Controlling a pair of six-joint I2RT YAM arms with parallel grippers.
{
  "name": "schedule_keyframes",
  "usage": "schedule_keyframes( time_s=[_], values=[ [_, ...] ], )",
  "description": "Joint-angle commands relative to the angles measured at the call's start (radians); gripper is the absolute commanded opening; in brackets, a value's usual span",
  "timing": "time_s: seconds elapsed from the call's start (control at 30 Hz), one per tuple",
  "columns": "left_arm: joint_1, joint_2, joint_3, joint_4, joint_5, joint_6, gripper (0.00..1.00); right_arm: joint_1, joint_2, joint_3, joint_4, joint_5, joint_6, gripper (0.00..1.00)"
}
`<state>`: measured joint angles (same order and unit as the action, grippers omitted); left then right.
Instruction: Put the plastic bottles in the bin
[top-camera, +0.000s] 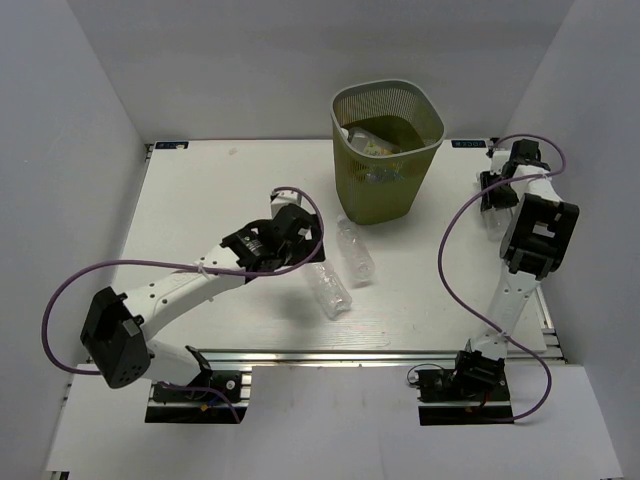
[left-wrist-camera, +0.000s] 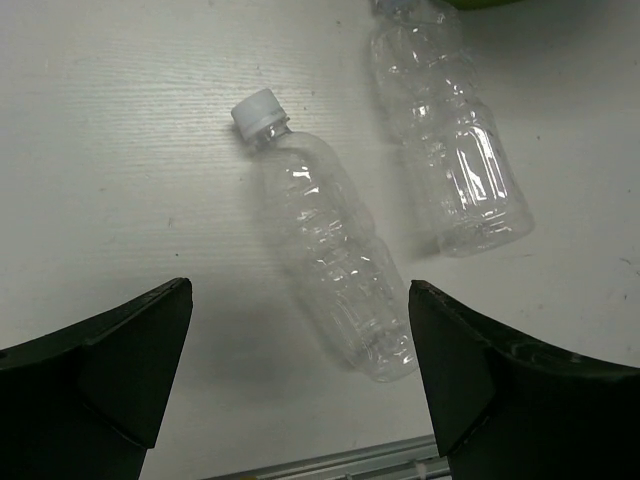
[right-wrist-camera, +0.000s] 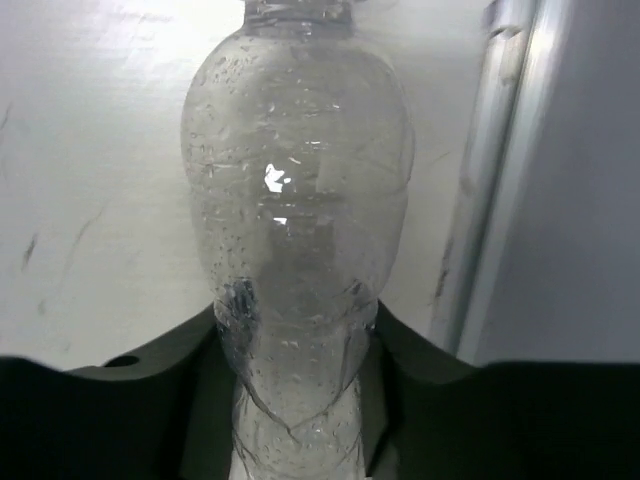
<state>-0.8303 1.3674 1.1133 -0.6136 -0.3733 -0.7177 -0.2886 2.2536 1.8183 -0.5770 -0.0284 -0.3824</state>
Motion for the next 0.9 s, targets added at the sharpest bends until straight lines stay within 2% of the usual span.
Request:
schedule_keyframes(
  time_s=[0.0,0.07,0.1,0.17,0.2,0.3,0.33,0.4,0.43,0.47,0.57,0.6,0.73,0.77,0.8,0.87],
  values=[
    [-0.022,0.027,0.008,0.000,0.022,-0.058,1.00,-0.006,-0.087,-0.057,-0.082,-0.123,-0.030,0.19],
    [-0.033,0.064,0.025,-0.029,0.002,-0.093,1.00,-0.004,-0.143,-0.060,-0.096,-0.188,-0.049,0.13],
    [-0.033,0.085,0.051,-0.046,-0.018,-0.110,1.00,-0.004,-0.240,-0.063,-0.106,-0.268,-0.062,0.13],
    [-0.044,0.148,0.075,-0.086,-0.029,-0.150,1.00,-0.003,-0.340,-0.048,-0.112,-0.326,-0.073,0.11],
    [-0.044,0.166,0.086,-0.086,-0.029,-0.163,1.00,-0.004,-0.408,-0.028,-0.098,-0.426,-0.079,0.11],
    [-0.065,0.219,0.086,-0.077,-0.018,-0.208,1.00,-0.003,-0.544,-0.039,-0.005,-0.536,-0.053,0.11],
    [-0.066,0.228,0.086,-0.077,-0.018,-0.218,1.00,0.003,-0.628,-0.040,0.081,-0.615,-0.044,0.11],
    [-0.078,0.246,0.086,-0.121,-0.027,-0.268,1.00,0.015,-0.670,-0.043,0.149,-0.723,0.052,0.11],
    [-0.078,0.257,0.086,-0.121,-0.027,-0.269,1.00,0.020,-0.721,-0.068,0.283,-0.814,0.078,0.11],
    [-0.078,0.257,0.086,-0.121,-0.027,-0.278,1.00,0.040,-0.730,-0.085,0.342,-0.882,0.158,0.11],
    [-0.087,0.248,0.030,-0.043,-0.007,-0.278,1.00,0.075,-0.741,-0.154,0.705,-0.995,0.400,0.11],
    [-0.096,0.237,0.001,-0.022,0.003,-0.278,1.00,0.115,-0.717,-0.154,0.736,-1.005,0.515,0.11],
    [-0.105,0.237,-0.033,0.032,0.004,-0.278,1.00,0.222,-0.596,-0.065,0.775,-1.004,0.597,0.15],
    [-0.105,0.237,-0.033,0.044,-0.006,-0.278,1.00,0.235,-0.535,-0.033,0.764,-0.989,0.602,0.19],
    [-0.105,0.237,-0.046,0.067,-0.006,-0.278,1.00,0.246,-0.510,-0.016,0.758,-0.979,0.608,0.27],
    [-0.115,0.237,-0.058,0.087,-0.006,-0.278,1.00,0.276,-0.448,0.012,0.758,-0.952,0.629,0.33]
  ],
)
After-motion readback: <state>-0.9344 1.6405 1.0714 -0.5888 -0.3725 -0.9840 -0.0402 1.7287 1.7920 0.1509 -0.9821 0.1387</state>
